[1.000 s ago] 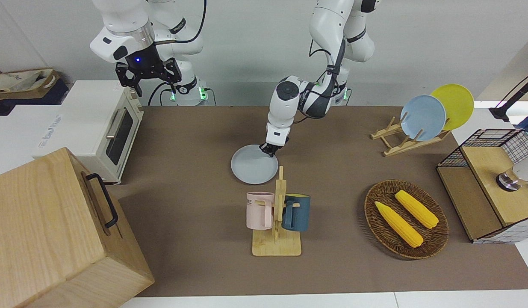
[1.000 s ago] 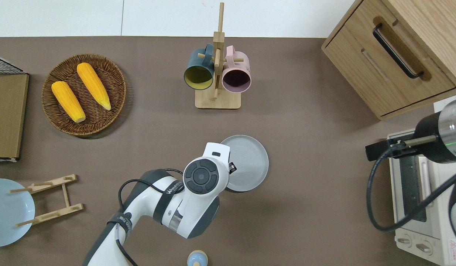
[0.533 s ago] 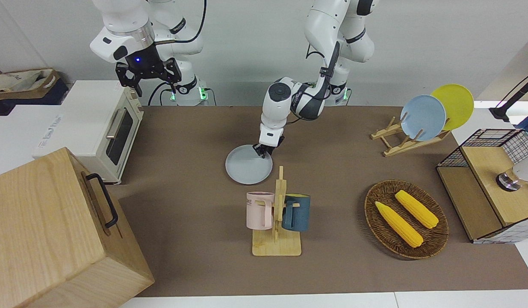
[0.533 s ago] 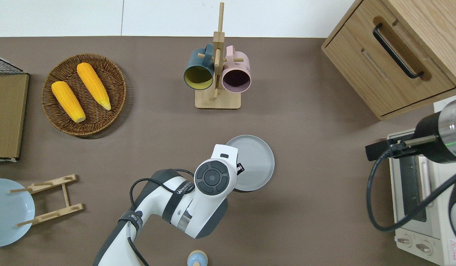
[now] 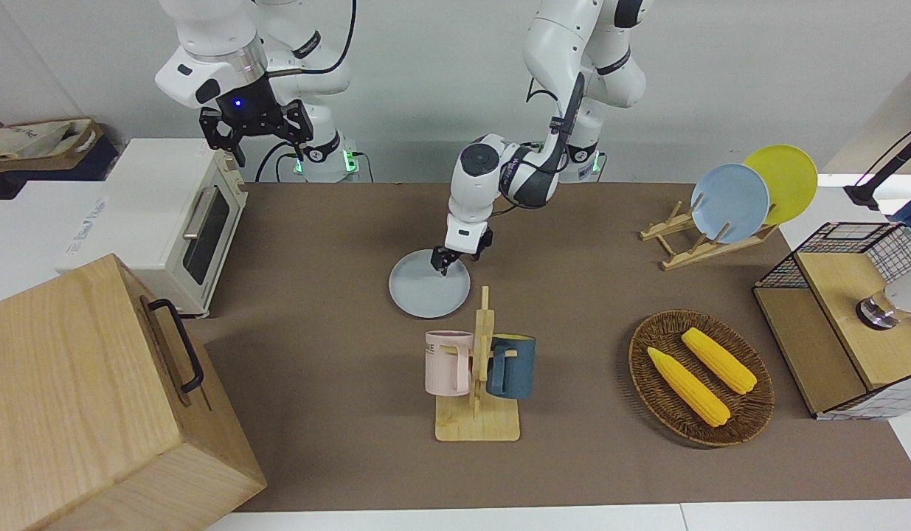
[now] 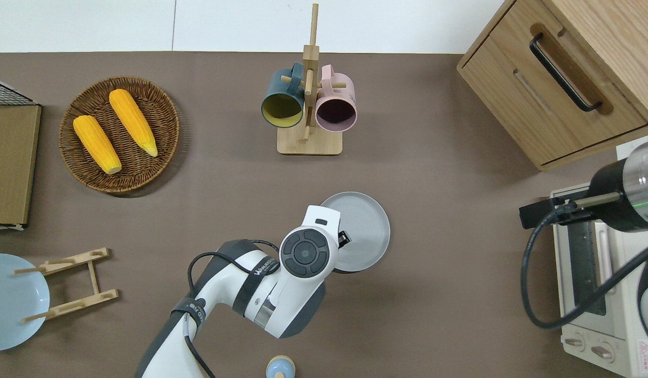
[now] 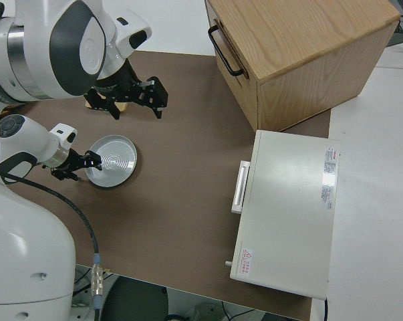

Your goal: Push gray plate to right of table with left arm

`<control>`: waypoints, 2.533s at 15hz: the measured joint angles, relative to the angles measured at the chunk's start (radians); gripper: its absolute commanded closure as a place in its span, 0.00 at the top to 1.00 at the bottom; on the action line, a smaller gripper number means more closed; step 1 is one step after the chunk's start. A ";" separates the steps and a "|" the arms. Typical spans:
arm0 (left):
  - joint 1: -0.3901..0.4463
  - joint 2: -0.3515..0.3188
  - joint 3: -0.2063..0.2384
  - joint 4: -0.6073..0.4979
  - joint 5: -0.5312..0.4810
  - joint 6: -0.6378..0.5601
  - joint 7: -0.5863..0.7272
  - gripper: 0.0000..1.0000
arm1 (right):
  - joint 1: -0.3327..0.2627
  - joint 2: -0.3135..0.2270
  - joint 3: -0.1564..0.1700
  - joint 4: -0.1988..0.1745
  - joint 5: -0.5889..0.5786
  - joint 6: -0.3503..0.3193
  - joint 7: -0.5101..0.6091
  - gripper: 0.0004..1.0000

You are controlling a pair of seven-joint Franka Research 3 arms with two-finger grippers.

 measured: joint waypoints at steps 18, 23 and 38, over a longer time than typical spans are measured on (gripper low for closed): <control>0.349 -0.422 0.058 0.182 0.056 -0.725 0.602 1.00 | 0.000 0.000 0.000 0.000 0.000 0.000 0.000 0.98; 0.393 -0.495 0.151 0.183 0.058 -0.766 0.817 1.00 | 0.000 0.000 0.000 0.000 0.000 0.000 0.000 0.98; 0.414 -0.497 0.278 0.330 0.123 -0.849 0.994 1.00 | 0.000 0.000 0.000 0.000 0.000 0.000 0.000 0.98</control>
